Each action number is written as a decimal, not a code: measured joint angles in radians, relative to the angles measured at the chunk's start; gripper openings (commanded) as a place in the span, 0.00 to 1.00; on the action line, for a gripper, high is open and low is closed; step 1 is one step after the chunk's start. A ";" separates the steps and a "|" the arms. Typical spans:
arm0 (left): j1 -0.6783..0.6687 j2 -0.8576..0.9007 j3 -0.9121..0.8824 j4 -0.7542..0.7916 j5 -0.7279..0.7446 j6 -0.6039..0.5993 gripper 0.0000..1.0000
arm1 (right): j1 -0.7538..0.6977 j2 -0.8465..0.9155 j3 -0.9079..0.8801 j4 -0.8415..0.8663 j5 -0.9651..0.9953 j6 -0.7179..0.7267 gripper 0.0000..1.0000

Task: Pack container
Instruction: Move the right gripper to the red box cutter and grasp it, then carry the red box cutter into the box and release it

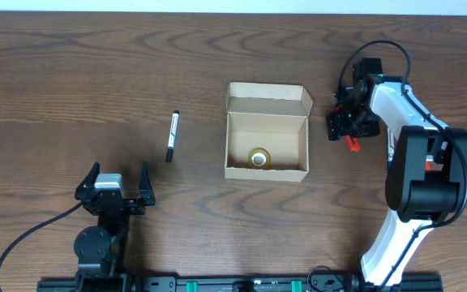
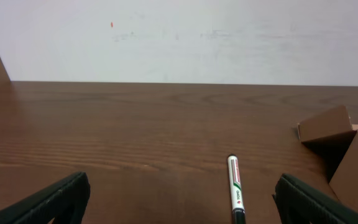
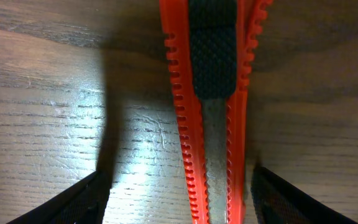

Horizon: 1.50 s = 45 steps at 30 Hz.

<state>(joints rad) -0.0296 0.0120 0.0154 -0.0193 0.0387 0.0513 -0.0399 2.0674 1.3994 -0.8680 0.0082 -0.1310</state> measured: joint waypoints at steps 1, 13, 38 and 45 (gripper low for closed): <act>0.000 0.000 0.000 0.000 0.000 0.000 0.95 | 0.000 -0.002 -0.003 0.003 -0.001 0.000 0.70; 0.000 0.000 0.000 0.000 0.000 0.000 0.95 | 0.000 -0.010 -0.008 0.014 -0.015 0.011 0.01; 0.000 0.000 0.000 0.000 0.000 0.000 0.95 | 0.275 -0.616 0.112 -0.071 -0.430 -0.318 0.01; 0.000 0.000 0.000 0.000 0.000 0.000 0.95 | 0.451 -0.539 0.098 -0.231 -0.343 -0.533 0.01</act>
<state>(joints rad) -0.0296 0.0120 0.0154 -0.0193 0.0387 0.0513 0.4107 1.5280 1.4979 -1.0988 -0.3351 -0.6643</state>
